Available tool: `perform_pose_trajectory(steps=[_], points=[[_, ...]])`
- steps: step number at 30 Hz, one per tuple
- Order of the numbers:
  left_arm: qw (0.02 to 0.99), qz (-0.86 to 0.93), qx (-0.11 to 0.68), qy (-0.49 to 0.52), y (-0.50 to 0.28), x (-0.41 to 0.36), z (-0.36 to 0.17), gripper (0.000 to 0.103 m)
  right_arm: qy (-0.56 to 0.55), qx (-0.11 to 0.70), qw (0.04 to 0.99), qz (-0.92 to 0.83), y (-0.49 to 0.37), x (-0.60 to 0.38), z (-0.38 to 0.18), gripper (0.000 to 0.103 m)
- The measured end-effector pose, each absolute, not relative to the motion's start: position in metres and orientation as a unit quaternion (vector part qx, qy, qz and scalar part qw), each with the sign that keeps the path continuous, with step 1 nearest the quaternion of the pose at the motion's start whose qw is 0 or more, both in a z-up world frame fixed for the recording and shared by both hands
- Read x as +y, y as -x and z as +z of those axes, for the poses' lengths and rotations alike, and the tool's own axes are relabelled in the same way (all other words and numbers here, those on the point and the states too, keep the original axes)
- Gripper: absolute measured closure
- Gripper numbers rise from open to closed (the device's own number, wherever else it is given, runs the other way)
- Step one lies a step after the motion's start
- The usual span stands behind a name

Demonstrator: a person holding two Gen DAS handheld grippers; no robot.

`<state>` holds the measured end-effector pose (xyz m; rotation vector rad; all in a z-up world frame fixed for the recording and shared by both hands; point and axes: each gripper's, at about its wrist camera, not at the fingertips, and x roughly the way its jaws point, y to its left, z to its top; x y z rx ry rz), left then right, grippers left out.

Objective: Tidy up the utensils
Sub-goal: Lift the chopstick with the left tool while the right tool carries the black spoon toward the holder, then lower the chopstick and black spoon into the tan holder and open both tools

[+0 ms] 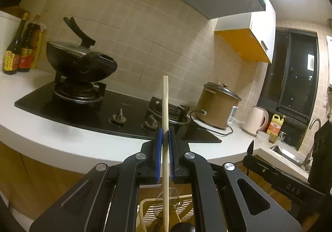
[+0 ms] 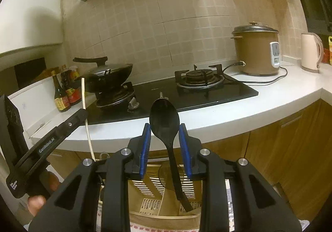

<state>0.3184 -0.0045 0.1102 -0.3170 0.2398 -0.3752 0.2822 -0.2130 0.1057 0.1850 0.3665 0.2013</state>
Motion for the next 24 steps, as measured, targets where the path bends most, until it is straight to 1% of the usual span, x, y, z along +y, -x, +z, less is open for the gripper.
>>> perform_pose_trajectory(steps=[13, 16, 17, 19, 22, 23, 24], points=[[0.962, -0.19, 0.135, 0.142, -0.302, 0.0, 0.093, 0.097, -0.062, 0.187, 0.976, 0.091, -0.271, -0.212, 0.107, 0.077], [0.96, -0.2, 0.141, 0.138, -0.295, 0.002, 0.094, 0.09, -0.073, 0.194, 0.973, 0.097, -0.265, -0.219, 0.107, 0.077], [0.96, -0.2, 0.141, 0.136, -0.291, 0.004, 0.095, 0.08, -0.076, 0.195, 0.973, 0.097, -0.262, -0.222, 0.108, 0.075], [0.961, -0.197, 0.138, 0.135, -0.284, 0.007, 0.099, 0.07, -0.081, 0.198, 0.972, 0.099, -0.256, -0.225, 0.11, 0.073], [0.958, -0.205, 0.145, 0.138, -0.274, 0.014, 0.105, 0.069, -0.082, 0.199, 0.972, 0.1, -0.243, -0.228, 0.115, 0.072], [0.957, -0.207, 0.147, 0.14, -0.27, 0.017, 0.107, 0.067, -0.079, 0.199, 0.972, 0.101, -0.237, -0.229, 0.117, 0.068], [0.957, -0.208, 0.148, 0.14, -0.267, 0.019, 0.108, 0.067, -0.078, 0.199, 0.972, 0.1, -0.234, -0.229, 0.119, 0.062]])
